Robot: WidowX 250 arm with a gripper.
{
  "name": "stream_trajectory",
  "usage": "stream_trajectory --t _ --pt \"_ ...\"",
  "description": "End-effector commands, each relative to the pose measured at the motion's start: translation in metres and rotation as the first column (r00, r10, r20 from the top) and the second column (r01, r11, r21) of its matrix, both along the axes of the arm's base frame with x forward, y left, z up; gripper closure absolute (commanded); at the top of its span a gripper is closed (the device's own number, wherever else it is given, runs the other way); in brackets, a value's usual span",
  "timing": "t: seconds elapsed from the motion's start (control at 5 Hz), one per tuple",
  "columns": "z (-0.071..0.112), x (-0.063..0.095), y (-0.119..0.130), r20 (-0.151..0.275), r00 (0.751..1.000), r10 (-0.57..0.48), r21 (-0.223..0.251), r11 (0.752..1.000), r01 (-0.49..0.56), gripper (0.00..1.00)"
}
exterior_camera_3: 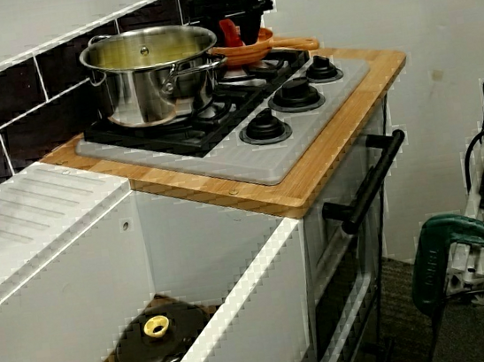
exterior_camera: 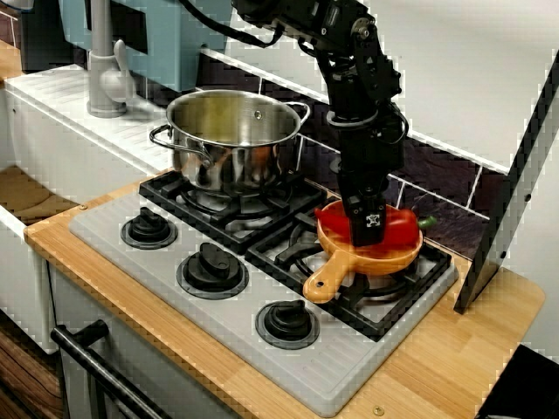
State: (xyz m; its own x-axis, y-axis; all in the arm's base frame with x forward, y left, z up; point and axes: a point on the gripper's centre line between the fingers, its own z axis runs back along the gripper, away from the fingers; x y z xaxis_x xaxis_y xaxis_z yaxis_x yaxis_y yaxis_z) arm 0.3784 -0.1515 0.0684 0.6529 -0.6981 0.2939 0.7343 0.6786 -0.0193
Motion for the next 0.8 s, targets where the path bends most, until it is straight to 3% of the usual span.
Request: stream_trajectory --t 0.0,0.2,0.6 --pt "0.019 -0.005 -0.002 0.054 0.999 0.003 -0.007 1.000 -0.002 1.00" --pt "0.021 -0.003 0.000 0.048 0.999 0.009 -0.010 1.000 -0.008 1.00" --pt "0.043 -0.006 0.011 0.024 1.000 0.019 -0.026 0.999 -0.018 1.00"
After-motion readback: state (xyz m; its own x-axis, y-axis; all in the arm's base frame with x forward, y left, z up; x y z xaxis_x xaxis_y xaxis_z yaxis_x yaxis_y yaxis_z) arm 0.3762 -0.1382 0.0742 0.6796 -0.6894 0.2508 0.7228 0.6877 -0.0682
